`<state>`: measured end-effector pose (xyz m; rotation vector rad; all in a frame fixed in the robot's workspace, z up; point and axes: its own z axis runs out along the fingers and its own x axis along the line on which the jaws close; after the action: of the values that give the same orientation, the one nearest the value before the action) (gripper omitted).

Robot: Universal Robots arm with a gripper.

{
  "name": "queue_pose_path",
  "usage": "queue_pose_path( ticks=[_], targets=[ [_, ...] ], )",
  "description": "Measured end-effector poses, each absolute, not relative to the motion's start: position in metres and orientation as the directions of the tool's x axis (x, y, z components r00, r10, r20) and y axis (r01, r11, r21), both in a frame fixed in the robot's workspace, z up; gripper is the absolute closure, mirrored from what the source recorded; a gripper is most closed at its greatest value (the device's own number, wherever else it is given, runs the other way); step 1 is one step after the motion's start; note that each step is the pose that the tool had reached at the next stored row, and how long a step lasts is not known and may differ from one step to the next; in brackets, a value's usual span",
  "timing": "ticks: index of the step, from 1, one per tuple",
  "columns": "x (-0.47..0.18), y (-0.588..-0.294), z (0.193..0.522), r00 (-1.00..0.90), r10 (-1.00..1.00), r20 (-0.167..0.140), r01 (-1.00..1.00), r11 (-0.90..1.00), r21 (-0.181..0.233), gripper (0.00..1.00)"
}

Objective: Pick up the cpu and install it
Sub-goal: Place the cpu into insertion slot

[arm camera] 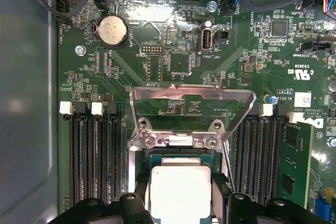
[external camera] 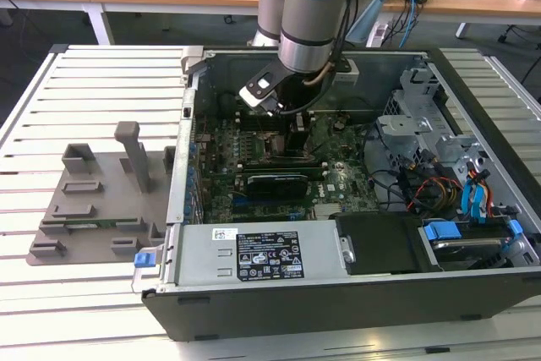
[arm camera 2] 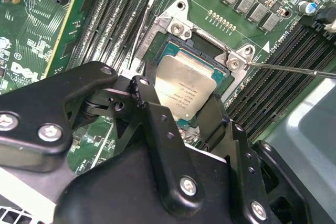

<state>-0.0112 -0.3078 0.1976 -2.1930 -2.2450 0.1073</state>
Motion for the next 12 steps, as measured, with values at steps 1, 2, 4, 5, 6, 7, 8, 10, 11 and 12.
queue_pose_path(
  ticks=[1, 2, 4, 5, 6, 7, 8, 10, 11, 12],
  targets=[
    [-0.0112, -0.3078, 0.1972, -0.024, 0.999, -0.047, 0.999, 0.022, -0.050, 0.45],
    [-0.0112, -0.3078, 0.1971, -0.024, 0.999, -0.047, 0.999, 0.022, -0.050, 0.45],
    [-0.0111, -0.3078, 0.1970, -0.024, 0.999, -0.047, 0.999, 0.022, -0.050, 0.45],
    [-0.0111, -0.3078, 0.1970, -0.024, 0.999, -0.047, 0.999, 0.022, -0.050, 0.45],
    [-0.0111, -0.3078, 0.1970, -0.024, 0.999, -0.047, 0.999, 0.022, -0.050, 0.45],
    [-0.0111, -0.3077, 0.1968, -0.024, 0.999, -0.046, 0.999, 0.022, -0.049, 0.45],
    [-0.0111, -0.3077, 0.1968, -0.024, 0.999, -0.046, 0.999, 0.022, -0.049, 0.45],
    [-0.0111, -0.3078, 0.1969, -0.024, 0.999, -0.046, 0.999, 0.022, -0.050, 0.38],
    [-0.0111, -0.3077, 0.1970, -0.024, 0.999, -0.046, 0.999, 0.022, -0.050, 0.38],
    [-0.0112, -0.3075, 0.1970, -0.024, 0.999, -0.047, 0.999, 0.022, -0.050, 0.38]
  ],
)
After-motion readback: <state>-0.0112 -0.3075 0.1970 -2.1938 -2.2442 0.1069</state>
